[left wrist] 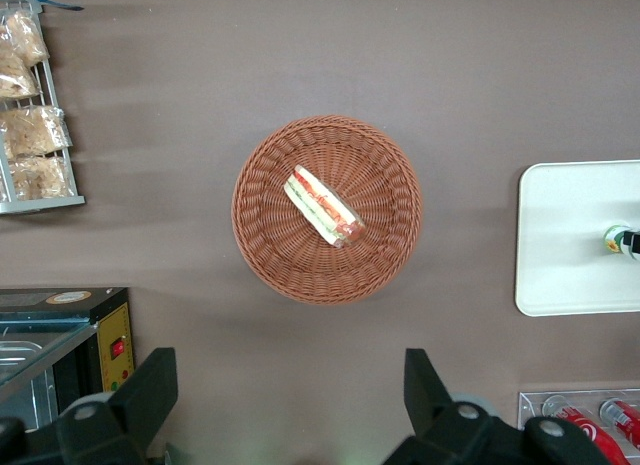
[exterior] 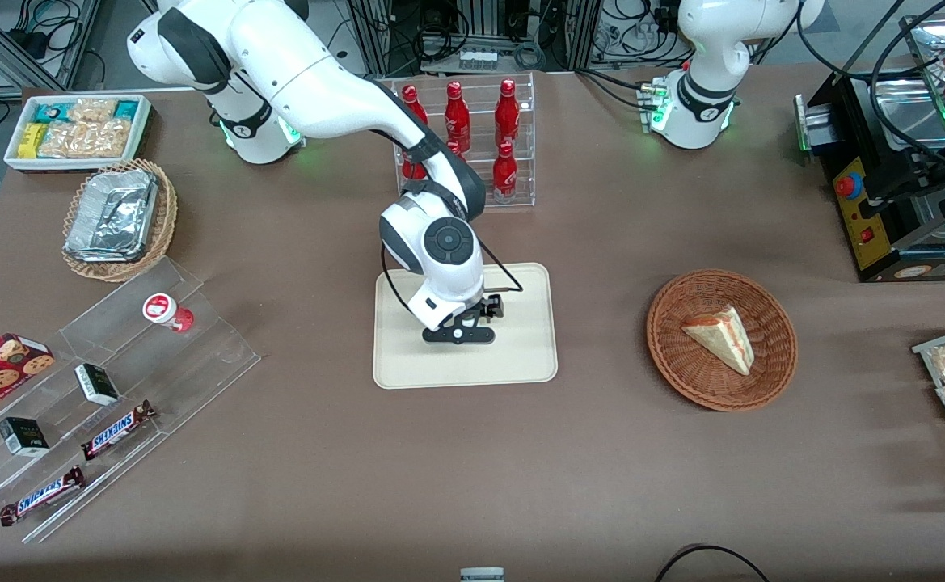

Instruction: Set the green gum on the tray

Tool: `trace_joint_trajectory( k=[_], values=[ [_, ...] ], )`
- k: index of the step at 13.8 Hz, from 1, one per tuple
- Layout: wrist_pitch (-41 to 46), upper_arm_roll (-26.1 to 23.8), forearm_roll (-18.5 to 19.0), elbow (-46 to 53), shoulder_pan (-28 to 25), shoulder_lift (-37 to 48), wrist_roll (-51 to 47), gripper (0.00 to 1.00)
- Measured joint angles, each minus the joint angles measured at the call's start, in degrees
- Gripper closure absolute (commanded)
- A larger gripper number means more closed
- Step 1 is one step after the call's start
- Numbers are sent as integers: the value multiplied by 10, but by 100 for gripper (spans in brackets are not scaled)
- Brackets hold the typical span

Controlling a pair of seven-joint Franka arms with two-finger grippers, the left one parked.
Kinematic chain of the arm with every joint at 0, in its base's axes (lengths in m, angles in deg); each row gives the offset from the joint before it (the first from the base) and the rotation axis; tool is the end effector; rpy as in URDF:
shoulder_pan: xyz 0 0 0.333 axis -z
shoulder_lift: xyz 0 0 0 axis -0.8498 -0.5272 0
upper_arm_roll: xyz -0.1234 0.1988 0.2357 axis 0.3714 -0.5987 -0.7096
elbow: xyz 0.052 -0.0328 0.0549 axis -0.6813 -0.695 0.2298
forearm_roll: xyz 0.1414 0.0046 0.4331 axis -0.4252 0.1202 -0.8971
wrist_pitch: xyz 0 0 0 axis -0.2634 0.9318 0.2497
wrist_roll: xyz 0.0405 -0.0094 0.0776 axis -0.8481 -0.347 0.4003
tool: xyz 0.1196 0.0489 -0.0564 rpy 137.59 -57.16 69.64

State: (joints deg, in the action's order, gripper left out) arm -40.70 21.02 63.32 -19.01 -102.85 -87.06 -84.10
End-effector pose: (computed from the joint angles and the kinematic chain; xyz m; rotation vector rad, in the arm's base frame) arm 0.5708 0.5341 0.1786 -3.1192 0.0829 -0.0115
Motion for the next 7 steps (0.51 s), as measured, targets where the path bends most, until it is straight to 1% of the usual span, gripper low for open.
trace_joint_trajectory(
  k=[3,4,7],
  values=[
    [6,2,7,7,2,5,10,0],
    [23,3,7,12,3,11,22,0],
    [106,6,7,19,20,58,71,0]
  ],
)
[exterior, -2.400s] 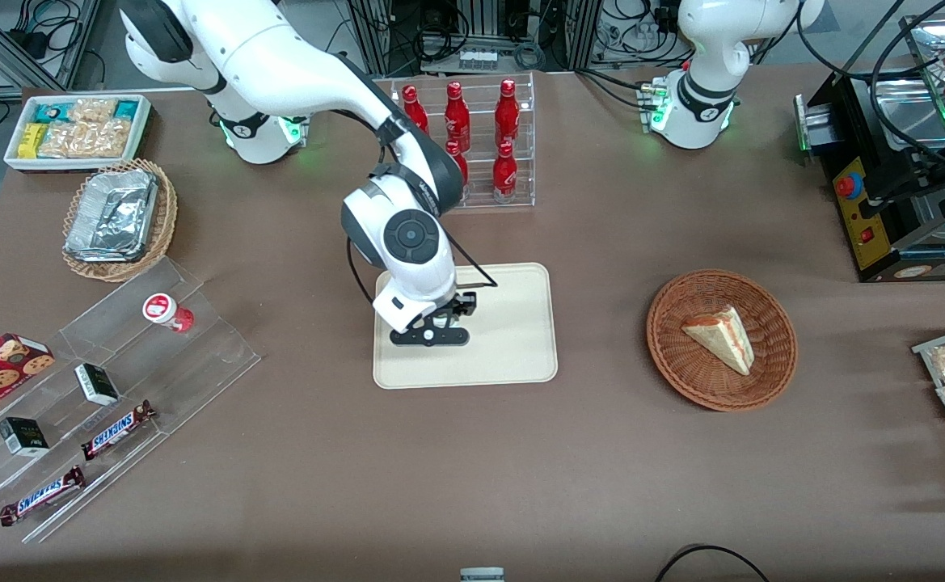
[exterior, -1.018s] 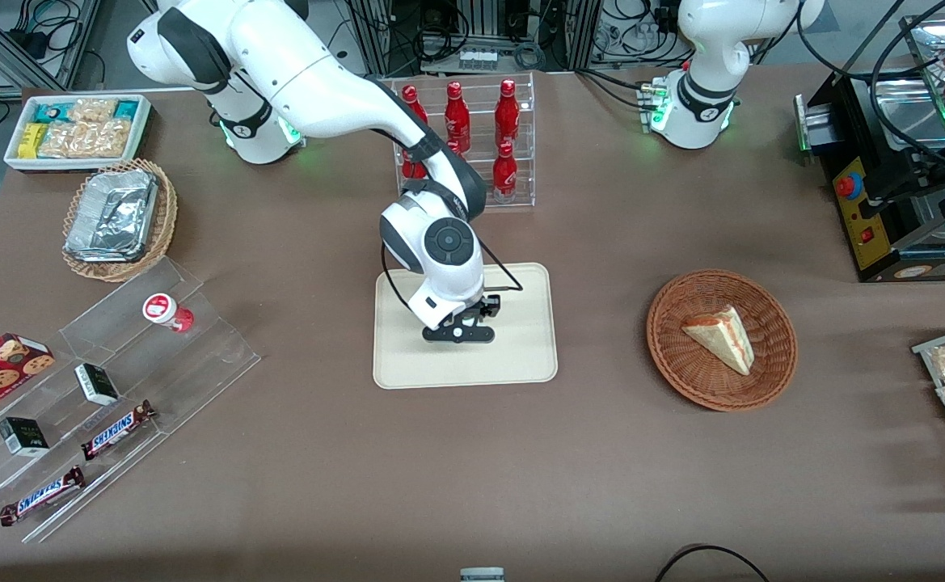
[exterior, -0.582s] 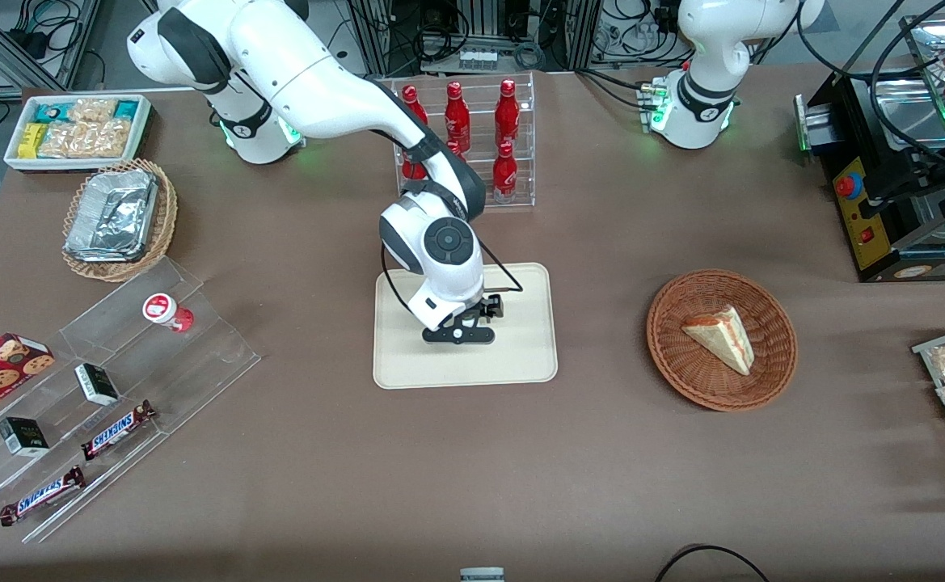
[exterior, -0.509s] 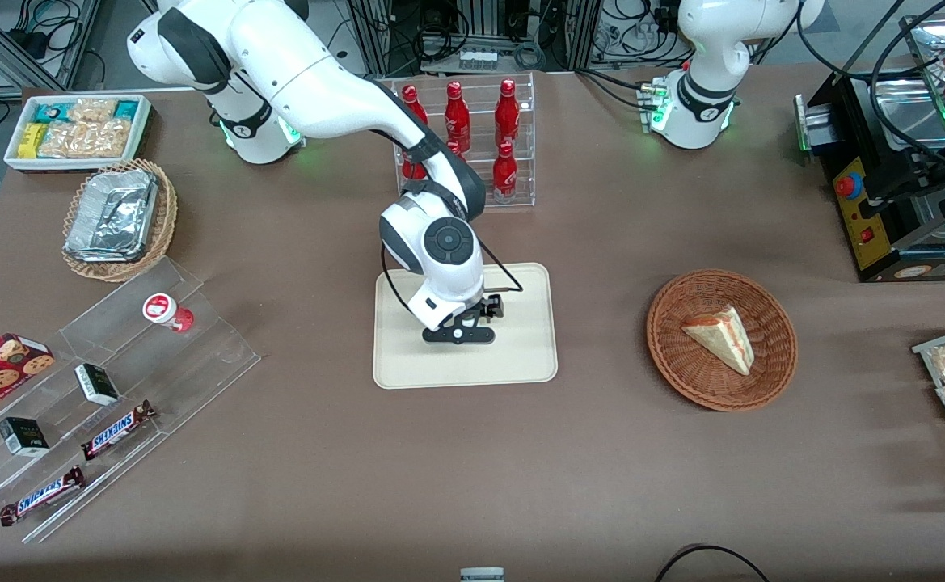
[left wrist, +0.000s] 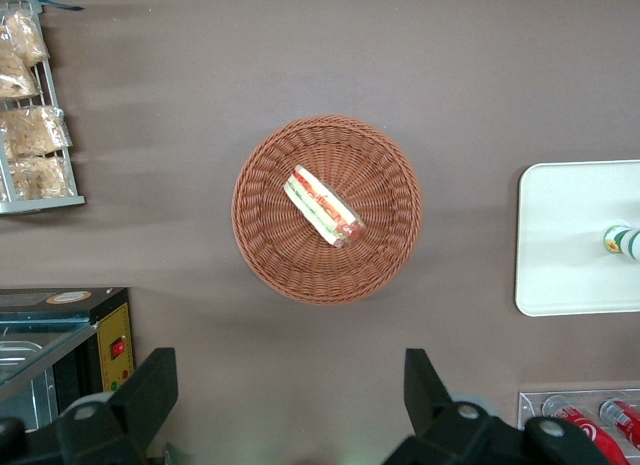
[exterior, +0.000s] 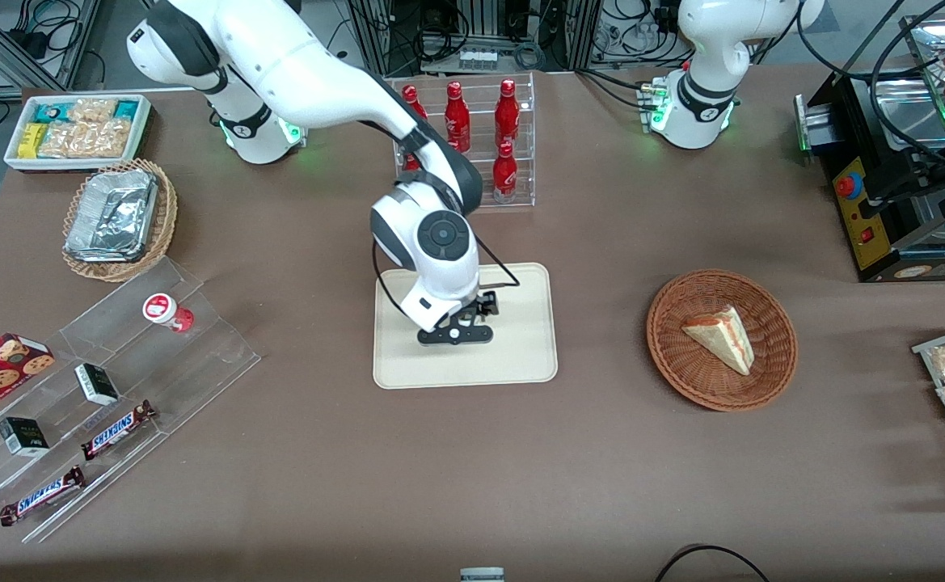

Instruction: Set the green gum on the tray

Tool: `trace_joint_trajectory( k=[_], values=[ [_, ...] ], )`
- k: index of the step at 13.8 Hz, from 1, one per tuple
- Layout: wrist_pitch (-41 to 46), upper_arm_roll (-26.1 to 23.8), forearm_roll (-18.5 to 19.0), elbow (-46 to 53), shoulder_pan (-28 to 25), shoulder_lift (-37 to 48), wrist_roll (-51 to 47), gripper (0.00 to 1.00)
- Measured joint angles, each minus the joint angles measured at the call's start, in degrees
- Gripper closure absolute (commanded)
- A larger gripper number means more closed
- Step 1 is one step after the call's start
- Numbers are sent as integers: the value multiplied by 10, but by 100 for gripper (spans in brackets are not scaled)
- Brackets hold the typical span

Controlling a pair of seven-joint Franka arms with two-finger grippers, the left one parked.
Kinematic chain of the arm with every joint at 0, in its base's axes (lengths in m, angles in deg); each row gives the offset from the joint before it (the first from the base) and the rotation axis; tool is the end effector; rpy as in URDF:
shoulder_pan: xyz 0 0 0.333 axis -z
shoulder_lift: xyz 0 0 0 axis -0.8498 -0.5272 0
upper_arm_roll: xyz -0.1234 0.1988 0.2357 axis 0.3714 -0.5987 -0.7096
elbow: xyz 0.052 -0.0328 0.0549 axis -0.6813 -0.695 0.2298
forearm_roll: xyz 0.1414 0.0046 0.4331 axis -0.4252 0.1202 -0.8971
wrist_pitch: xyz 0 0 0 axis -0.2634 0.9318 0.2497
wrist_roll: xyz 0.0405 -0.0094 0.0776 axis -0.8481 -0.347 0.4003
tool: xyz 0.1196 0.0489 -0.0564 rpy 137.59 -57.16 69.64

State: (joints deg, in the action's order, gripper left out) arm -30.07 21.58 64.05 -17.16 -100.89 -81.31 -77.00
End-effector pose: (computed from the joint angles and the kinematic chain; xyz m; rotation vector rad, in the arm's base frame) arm 0.5895 0.5067 0.2572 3.1198 0.0586 -0.0392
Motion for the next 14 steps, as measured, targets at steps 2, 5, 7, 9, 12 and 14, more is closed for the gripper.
trace_joint_trajectory(
  k=[2,5,7,9,12,14],
  values=[
    [54,0,0,0,15,31,43,0],
    [137,1,0,0,27,67,81,0],
    [187,2,0,0,36,94,108,0],
    [225,3,0,0,52,121,135,0],
    [273,3,0,0,87,152,179,0],
    [294,4,1,-1,111,169,203,0]
  ],
)
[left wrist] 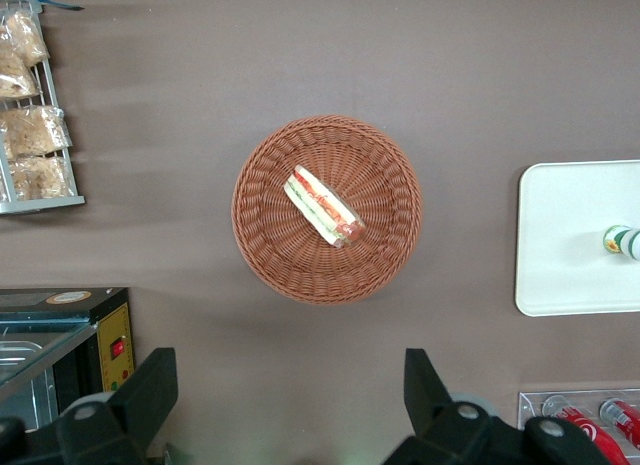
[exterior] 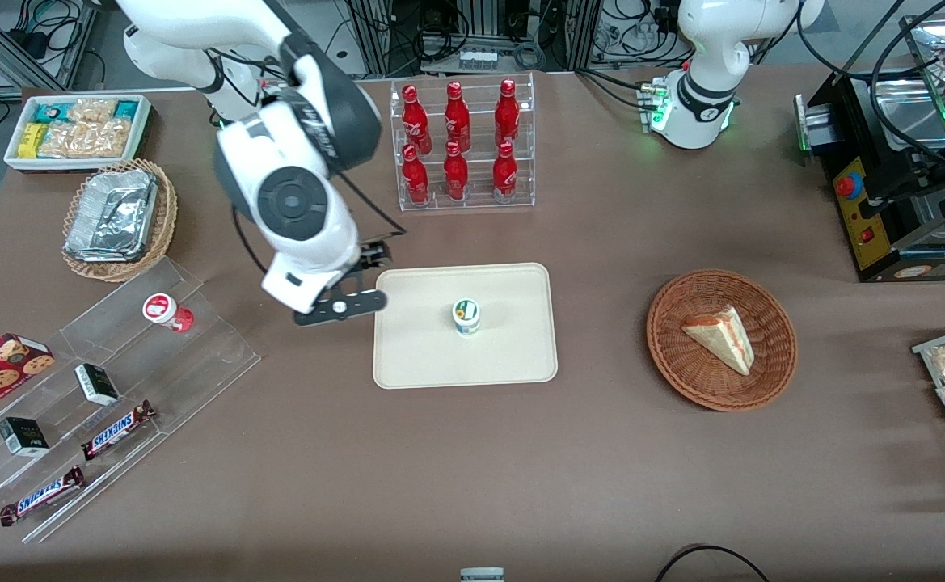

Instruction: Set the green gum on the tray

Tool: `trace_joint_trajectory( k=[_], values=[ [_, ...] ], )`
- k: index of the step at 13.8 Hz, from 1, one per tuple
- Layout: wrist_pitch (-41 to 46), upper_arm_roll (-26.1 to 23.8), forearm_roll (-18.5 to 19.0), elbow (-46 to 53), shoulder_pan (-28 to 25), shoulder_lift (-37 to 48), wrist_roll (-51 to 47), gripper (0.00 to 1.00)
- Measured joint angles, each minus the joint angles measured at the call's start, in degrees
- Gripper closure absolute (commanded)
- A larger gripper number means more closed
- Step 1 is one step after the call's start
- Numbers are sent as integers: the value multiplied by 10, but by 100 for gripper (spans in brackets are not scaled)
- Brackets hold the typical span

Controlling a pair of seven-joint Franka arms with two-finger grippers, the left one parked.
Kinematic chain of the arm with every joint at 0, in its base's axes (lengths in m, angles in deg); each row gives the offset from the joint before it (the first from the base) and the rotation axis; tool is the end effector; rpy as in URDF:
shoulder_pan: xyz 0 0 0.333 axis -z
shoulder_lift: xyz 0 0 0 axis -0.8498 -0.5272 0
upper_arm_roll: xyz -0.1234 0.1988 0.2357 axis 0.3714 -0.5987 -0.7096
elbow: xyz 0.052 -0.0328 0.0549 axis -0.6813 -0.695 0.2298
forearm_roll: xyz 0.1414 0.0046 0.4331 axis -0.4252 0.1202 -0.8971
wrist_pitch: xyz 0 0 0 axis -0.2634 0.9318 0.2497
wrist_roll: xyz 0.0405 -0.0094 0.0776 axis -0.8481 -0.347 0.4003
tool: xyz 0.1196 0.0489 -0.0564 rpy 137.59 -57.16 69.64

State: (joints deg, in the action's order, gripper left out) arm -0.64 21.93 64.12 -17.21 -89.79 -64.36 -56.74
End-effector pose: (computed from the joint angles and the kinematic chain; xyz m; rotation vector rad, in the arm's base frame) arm 0.6051 0.3403 0.4414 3.0177 0.2956 -0.3596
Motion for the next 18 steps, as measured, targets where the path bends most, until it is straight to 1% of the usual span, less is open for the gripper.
trace_joint_trajectory(
  k=[6,9,12,16,18],
  values=[
    [7,-1,0,-29,97,47,46,0],
    [-36,-2,0,-73,152,79,50,0],
    [-49,-3,0,-99,206,113,56,0],
    [-40,-4,0,-118,252,166,137,0],
    [-12,-4,0,-124,268,189,150,0]
  ],
)
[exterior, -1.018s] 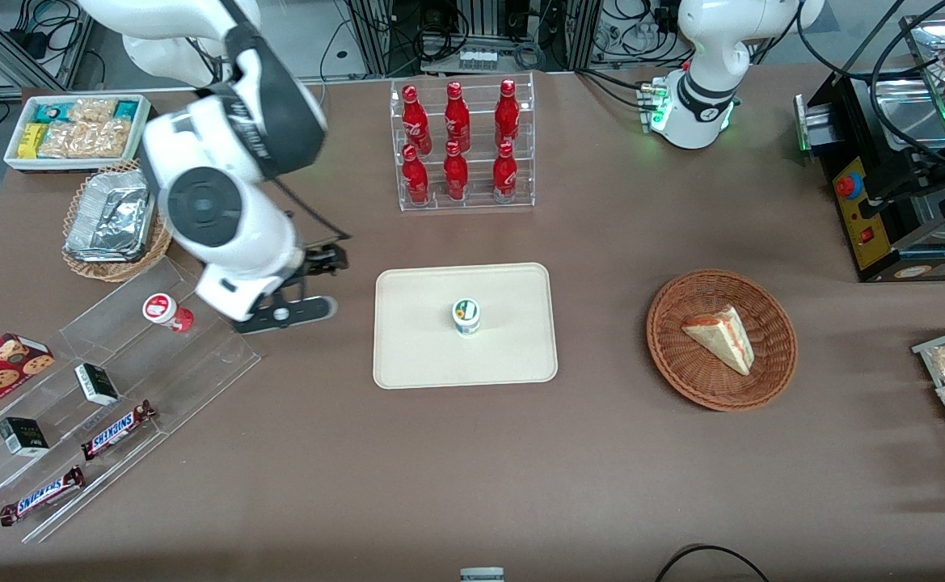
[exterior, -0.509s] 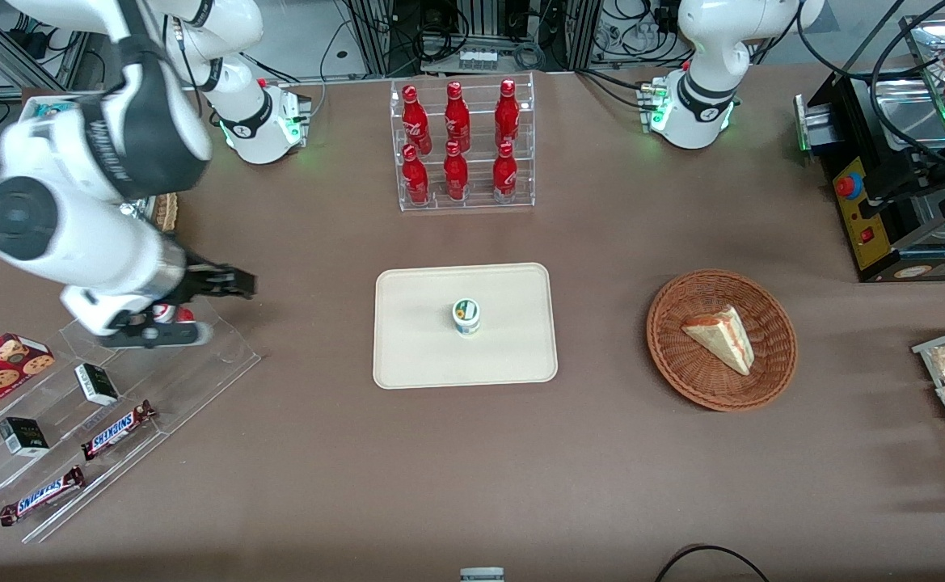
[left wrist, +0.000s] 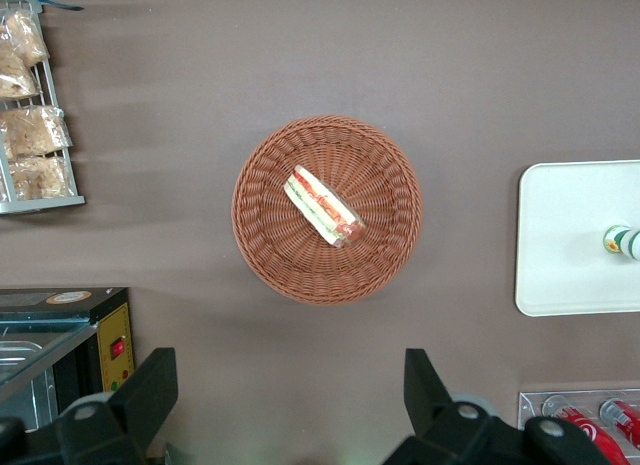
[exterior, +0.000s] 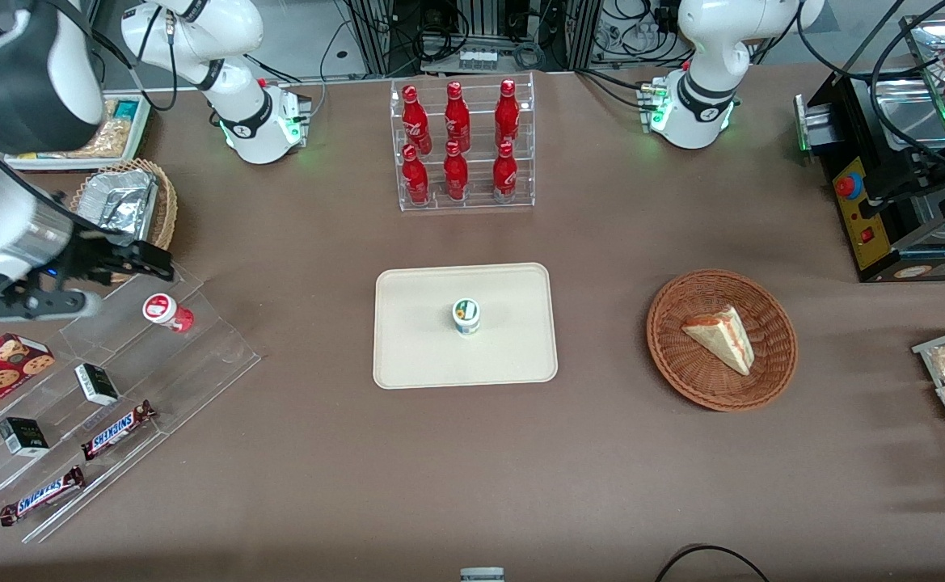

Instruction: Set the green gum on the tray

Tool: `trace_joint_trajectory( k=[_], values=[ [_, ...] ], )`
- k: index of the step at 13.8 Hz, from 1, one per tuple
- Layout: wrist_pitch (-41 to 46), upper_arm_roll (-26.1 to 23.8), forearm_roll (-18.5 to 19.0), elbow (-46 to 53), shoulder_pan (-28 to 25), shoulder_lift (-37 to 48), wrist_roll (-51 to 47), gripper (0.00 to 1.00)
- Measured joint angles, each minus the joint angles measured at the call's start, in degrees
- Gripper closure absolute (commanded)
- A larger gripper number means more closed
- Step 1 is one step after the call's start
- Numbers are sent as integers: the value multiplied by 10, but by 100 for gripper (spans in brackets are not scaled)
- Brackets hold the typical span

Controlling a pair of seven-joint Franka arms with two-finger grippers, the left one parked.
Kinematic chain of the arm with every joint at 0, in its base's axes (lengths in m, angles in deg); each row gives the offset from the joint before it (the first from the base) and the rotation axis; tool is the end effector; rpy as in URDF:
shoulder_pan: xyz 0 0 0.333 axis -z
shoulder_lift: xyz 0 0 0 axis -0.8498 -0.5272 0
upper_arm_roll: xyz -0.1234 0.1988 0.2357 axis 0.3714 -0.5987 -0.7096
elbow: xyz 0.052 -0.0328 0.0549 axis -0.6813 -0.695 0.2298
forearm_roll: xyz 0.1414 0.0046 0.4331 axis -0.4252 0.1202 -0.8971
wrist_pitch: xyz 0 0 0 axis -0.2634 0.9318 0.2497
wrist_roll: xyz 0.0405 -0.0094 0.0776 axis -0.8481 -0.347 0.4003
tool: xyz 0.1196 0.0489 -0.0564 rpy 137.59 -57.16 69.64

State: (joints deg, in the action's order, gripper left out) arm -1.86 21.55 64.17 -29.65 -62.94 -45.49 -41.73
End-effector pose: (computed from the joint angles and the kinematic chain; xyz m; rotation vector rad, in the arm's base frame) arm 0.6111 0.0278 0.5461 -3.1139 0.0065 0.1864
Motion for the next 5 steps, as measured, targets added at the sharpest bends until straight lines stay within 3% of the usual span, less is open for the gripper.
trace_joint_trajectory(
  k=[5],
  values=[
    [59,-1,9,-6,7,36,2,0]
  ],
)
